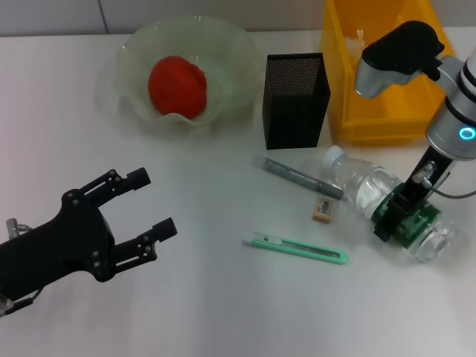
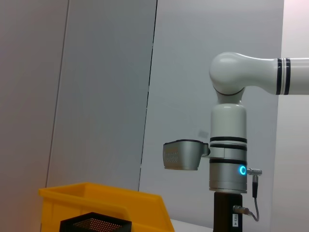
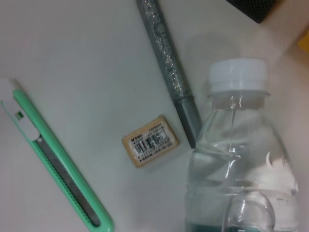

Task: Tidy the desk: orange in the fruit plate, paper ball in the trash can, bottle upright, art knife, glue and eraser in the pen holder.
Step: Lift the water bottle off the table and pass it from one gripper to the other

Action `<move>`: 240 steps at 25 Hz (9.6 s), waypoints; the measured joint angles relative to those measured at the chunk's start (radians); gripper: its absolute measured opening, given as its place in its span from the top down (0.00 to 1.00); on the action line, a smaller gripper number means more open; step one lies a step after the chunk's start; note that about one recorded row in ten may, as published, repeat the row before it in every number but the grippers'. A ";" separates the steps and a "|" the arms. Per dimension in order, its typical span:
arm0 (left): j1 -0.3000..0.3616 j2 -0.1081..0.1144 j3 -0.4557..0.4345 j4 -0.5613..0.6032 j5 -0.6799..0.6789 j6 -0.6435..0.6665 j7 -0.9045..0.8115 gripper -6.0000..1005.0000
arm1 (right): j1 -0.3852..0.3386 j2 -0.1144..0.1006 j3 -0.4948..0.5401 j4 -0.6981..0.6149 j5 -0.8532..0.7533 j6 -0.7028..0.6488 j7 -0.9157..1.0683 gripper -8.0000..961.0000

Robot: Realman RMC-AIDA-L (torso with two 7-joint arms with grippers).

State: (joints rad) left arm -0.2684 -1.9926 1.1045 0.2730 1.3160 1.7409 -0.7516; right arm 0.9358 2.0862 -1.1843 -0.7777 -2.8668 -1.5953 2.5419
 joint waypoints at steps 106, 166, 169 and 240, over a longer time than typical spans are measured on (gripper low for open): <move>-0.051 -0.029 -0.028 0.002 -0.003 0.028 -0.075 0.19 | -0.411 -0.003 0.311 0.407 1.199 0.070 -1.711 0.21; -0.311 -0.086 -0.054 -0.065 -0.003 -0.060 -0.187 0.23 | -0.383 0.000 0.270 0.476 1.197 0.071 -1.729 0.21; -0.314 -0.086 -0.054 -0.066 -0.002 -0.062 -0.187 0.24 | -0.375 0.000 0.270 0.483 1.197 0.073 -1.734 0.21; -0.329 -0.086 -0.056 -0.063 -0.002 -0.080 -0.210 0.55 | -0.356 0.000 0.261 0.492 1.200 0.098 -1.735 0.17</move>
State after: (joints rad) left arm -0.5977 -2.0783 1.0488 0.2097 1.3136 1.6606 -0.9617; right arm 0.5800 2.0862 -0.9234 -0.2852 -1.6672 -1.4976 0.8073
